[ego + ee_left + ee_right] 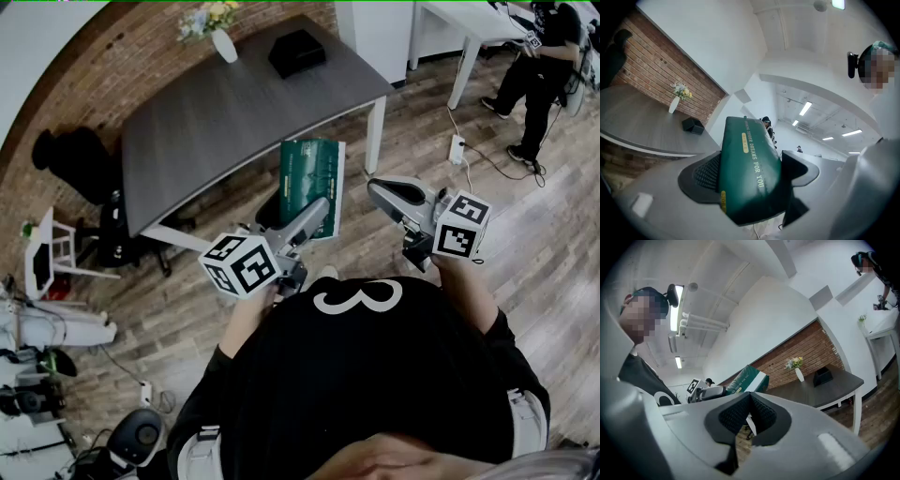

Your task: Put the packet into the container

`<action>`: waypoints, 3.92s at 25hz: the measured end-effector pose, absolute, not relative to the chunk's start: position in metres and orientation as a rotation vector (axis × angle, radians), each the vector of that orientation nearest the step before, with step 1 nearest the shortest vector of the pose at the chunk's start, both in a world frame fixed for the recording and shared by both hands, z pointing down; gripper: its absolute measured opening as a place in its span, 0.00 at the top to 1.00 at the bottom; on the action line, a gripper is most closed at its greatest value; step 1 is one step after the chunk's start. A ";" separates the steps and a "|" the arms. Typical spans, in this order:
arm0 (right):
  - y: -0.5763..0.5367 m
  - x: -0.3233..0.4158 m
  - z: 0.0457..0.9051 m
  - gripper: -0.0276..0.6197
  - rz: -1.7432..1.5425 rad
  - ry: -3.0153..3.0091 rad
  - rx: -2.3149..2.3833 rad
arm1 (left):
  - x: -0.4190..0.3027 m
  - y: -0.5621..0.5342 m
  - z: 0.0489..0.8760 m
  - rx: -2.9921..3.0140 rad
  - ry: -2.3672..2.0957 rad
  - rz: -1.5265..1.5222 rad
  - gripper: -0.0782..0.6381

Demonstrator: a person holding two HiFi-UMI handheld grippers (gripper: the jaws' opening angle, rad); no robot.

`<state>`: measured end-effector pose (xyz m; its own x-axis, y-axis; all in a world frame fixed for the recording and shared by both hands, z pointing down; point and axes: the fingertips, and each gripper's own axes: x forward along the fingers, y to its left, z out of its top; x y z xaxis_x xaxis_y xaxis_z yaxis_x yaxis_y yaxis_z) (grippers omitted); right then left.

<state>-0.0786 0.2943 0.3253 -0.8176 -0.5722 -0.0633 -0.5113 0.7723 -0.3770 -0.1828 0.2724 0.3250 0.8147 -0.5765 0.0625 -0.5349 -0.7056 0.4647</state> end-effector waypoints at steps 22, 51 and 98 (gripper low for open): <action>0.296 -0.077 0.325 0.95 -0.541 2.722 -0.884 | -0.181 0.269 0.321 2.554 -0.787 -0.098 0.30; 0.033 -0.020 0.355 0.95 -0.804 2.617 -1.013 | -0.124 -0.002 0.349 2.443 -0.707 -0.003 0.30; -0.288 0.052 0.317 0.95 -0.824 2.809 -0.665 | -0.059 -0.305 0.319 2.345 -1.140 -0.025 0.30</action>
